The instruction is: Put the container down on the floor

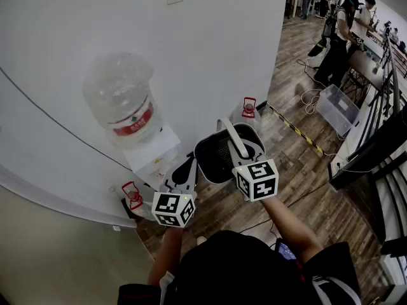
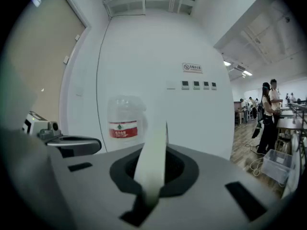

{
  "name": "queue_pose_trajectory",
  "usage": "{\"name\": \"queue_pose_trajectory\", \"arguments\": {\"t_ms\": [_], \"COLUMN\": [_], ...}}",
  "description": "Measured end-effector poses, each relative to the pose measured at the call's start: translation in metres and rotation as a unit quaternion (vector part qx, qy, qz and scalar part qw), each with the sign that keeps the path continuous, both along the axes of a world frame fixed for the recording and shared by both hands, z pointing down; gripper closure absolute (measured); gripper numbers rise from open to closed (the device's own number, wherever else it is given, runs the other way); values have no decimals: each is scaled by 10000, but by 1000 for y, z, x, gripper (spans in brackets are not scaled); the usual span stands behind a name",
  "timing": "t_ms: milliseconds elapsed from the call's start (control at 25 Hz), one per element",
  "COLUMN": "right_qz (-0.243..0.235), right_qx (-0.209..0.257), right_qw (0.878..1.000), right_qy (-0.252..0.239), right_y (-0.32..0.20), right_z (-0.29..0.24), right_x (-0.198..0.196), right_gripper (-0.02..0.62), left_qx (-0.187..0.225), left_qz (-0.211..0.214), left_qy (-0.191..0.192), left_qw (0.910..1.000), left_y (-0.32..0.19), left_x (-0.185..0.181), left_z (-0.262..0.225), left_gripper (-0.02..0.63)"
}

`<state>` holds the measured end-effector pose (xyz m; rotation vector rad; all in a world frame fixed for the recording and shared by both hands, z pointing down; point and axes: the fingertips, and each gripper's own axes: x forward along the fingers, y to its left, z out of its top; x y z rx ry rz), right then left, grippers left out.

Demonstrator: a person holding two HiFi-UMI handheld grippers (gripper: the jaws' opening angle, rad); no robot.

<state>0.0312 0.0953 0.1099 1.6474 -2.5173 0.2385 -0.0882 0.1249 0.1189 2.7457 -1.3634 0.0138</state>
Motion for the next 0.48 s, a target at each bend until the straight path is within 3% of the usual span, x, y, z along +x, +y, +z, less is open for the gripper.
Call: {"name": "queue_pose_trajectory", "arguments": {"t_ms": [480], "right_qz": [-56], "right_qx": [-4], "right_qw": [9999], "right_qy": [-132], "right_y": [11], "right_z": [-2], "right_x": [14], "right_gripper": [565], "left_qx": [-71], "left_qz": [-11], "left_qy": [0], "left_qw": [10000], "left_y": [10], "left_x": [15], "left_z": [3], "left_gripper": [589]}}
